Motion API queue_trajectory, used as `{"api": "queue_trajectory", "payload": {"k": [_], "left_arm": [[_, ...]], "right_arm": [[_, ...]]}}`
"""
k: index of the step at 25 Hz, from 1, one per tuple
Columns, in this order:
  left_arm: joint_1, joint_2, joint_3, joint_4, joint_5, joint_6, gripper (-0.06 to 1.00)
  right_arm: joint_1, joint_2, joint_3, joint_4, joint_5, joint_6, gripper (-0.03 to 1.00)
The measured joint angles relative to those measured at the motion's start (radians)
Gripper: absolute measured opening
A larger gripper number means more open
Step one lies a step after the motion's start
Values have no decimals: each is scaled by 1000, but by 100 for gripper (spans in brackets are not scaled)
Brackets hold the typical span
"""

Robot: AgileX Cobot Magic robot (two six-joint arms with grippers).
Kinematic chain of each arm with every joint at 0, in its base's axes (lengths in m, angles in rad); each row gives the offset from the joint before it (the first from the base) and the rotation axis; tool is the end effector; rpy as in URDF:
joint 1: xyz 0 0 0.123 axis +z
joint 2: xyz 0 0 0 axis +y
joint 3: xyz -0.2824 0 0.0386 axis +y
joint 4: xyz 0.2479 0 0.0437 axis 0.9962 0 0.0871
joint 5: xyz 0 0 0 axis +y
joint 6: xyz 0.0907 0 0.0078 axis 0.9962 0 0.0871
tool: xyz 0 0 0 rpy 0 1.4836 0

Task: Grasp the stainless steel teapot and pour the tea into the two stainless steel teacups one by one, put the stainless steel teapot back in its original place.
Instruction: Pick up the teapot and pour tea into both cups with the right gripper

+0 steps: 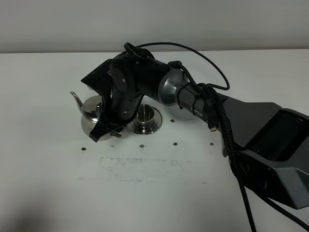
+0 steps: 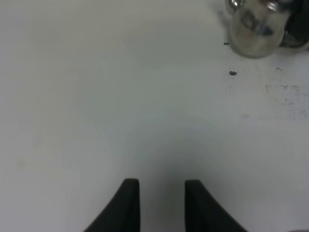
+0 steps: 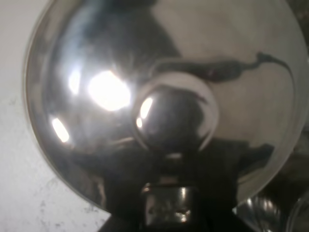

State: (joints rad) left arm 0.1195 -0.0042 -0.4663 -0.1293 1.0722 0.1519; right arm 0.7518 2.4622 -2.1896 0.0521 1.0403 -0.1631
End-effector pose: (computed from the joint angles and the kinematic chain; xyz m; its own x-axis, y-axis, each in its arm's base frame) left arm -0.0013 -0.0106 0.2674 -0.4854 0.0315 -0.8737 0.0233 0.9995 0.0231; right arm 0.3808 0.3616 0.1601 -0.5863 -0.7346 -0.3414 -0.7806 0.6250 -0.0043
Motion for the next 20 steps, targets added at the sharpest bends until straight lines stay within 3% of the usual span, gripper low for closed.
{"api": "queue_trajectory", "payload": {"k": [8,13,20], "left_arm": [[0,0,0,0,0,0,28],[0,0,0,0,0,0,28],[0,0,0,-1,0,0,28]], "right_arm": [[0,4,-5,-2,4,0,18],[0,-53,-3,-43,82,1,18],[-36,-310,284,-83,49,28,18]]}}
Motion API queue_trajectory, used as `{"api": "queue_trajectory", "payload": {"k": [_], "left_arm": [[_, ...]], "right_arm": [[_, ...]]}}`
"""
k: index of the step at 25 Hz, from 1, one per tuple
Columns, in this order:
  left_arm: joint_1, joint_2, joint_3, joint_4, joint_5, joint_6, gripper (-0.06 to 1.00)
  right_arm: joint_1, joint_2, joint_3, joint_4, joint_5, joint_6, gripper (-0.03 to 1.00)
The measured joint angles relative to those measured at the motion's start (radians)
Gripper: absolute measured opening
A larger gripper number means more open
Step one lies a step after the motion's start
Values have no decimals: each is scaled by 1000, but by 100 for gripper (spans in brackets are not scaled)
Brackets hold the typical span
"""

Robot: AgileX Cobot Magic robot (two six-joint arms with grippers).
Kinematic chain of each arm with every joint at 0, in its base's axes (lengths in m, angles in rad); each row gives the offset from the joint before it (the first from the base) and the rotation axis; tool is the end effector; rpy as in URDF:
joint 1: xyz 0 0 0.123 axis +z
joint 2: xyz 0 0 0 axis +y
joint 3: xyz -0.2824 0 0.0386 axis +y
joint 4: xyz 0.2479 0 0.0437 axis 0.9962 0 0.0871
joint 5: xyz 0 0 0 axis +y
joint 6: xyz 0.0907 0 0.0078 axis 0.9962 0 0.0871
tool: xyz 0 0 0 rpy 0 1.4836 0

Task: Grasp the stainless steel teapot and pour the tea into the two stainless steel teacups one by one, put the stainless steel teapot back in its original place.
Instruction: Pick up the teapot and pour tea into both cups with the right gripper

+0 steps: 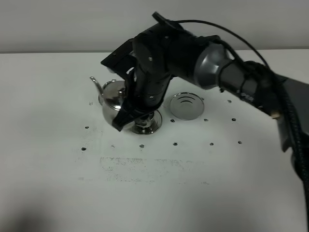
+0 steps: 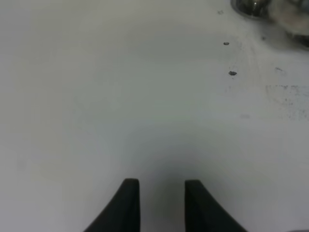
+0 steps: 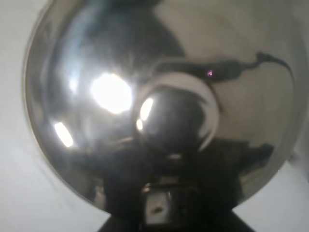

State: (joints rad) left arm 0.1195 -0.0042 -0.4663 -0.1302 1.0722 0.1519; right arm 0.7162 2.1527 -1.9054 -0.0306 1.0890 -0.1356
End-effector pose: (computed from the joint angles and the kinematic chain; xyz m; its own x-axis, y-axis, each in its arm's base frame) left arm -0.0013 -0.0106 0.2674 -0.4853 0.0310 -0.8738 0.0237 0.9995 0.0223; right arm 0.3540 0.3049 0.2330 -0.6106 -0.7292 -0.3090 -0.7493 0.6582 -0.0726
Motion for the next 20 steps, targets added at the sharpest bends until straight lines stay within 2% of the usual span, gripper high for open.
{"api": "queue_trajectory", "payload": {"k": [4,8,14,20], "left_arm": [[0,0,0,0,0,0,28],[0,0,0,1,0,0,28],[0,0,0,1,0,0,28],[0,0,0,1,0,0,28]], "right_arm": [[-40,-135,175,-48,-11,5,18],[-84,-247,361,-50,-88,-39,18],[-146,-293,538,-57,-207,-316,18],[-167,-281,549,-109,-297,-570,18]]}}
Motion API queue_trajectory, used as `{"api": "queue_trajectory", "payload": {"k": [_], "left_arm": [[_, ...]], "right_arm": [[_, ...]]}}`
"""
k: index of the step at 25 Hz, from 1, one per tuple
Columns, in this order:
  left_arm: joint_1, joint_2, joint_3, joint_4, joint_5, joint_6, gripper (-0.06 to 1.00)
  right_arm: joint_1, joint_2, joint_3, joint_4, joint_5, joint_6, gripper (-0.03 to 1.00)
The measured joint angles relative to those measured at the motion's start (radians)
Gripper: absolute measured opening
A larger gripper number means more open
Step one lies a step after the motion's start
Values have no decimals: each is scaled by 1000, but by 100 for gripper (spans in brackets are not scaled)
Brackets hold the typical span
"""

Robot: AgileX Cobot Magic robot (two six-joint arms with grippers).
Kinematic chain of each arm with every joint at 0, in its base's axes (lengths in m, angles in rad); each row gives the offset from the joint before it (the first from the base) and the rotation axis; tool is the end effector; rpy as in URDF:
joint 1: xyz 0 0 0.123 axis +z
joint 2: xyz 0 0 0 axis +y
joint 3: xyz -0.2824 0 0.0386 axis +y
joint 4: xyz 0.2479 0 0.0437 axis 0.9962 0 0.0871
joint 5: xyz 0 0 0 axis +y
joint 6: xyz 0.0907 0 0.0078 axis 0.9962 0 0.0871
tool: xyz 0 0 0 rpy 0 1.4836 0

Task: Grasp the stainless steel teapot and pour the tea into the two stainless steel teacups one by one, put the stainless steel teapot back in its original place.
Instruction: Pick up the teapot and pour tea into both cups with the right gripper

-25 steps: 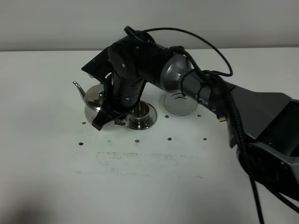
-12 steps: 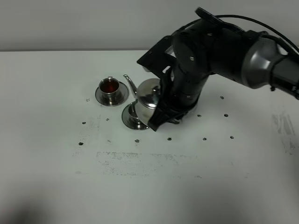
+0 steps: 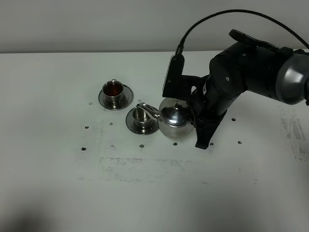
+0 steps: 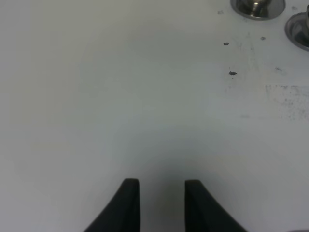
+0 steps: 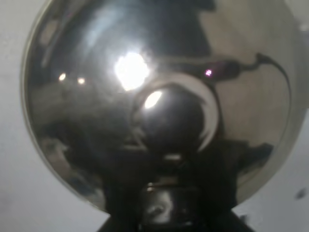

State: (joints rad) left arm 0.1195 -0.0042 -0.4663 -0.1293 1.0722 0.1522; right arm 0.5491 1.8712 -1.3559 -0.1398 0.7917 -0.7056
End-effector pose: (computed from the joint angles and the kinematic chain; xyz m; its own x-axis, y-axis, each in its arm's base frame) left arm -0.0013 -0.0106 0.2674 -0.4854 0.0318 -0.8737 0.0234 0.9995 0.0233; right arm 0.3366 0.1954 0.2122 -0.2018 -0.9637 -0.1748 -0.9157 0.2490 -0.3154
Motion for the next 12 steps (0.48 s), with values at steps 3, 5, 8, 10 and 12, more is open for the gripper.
{"api": "queue_trajectory", "payload": {"k": [3,5,8,10,12], "left_arm": [[0,0,0,0,0,0,28],[0,0,0,0,0,0,28],[0,0,0,0,0,0,28],[0,0,0,0,0,0,28],[0,0,0,0,0,0,28]], "right_arm": [[-11,34,-16,-71,-24,-52,18],[-17,64,-43,-130,-24,-62,18],[-19,106,-110,-199,-18,-67,18],[-19,131,-149,-227,-18,-72,18],[-19,155,-183,-243,-13,-87,18]]}}
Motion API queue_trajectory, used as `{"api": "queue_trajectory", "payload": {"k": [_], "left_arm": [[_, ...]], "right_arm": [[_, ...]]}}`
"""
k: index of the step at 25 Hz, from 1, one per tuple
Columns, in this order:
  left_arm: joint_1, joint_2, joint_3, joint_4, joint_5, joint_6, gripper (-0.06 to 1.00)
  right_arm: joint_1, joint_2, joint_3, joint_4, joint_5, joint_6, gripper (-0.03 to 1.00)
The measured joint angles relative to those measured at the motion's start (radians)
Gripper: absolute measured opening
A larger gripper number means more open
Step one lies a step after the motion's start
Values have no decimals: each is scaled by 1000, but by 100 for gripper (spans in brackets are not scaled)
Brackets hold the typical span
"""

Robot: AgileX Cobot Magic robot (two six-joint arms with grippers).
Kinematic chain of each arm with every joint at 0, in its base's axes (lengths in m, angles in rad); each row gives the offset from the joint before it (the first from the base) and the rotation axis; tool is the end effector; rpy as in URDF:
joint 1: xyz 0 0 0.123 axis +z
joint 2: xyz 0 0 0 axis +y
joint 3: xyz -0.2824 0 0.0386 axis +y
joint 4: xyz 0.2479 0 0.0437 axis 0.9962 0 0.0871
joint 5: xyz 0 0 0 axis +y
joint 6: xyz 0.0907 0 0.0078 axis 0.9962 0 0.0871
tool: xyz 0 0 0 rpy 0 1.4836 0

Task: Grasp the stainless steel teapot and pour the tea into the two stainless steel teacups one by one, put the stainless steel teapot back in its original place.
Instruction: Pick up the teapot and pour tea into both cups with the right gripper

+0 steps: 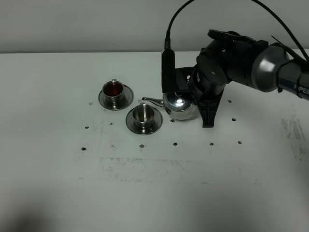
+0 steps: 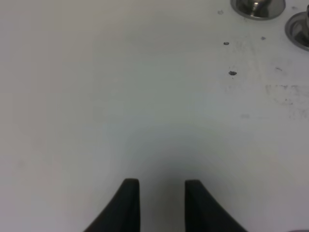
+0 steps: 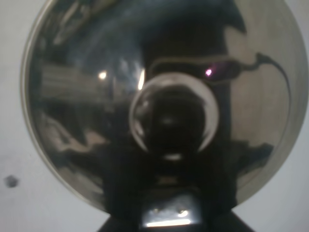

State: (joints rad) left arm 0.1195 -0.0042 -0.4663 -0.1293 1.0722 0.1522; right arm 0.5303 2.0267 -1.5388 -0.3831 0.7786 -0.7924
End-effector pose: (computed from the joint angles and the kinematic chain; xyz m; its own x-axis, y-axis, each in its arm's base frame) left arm -0.0013 -0.0106 0.2674 -0.4854 0.0318 -0.8737 0.0234 0.9995 0.0233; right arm 0.3873 0.1993 0.2020 -0.0296 -0.9995 0.0105 -0.8773 0.0209 -0.4795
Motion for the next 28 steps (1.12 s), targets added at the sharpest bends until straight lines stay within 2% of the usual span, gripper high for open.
{"api": "queue_trajectory", "payload": {"k": [7,12,19,28], "left_arm": [[0,0,0,0,0,1,28],[0,0,0,0,0,5,28],[0,0,0,0,0,4,28],[0,0,0,0,0,4,28]], "right_arm": [[0,36,-24,-56,28,-98,18],[0,49,-25,-140,21,-143,18],[0,50,-26,-214,-26,-158,18],[12,50,-36,-257,-38,-183,18]]}}
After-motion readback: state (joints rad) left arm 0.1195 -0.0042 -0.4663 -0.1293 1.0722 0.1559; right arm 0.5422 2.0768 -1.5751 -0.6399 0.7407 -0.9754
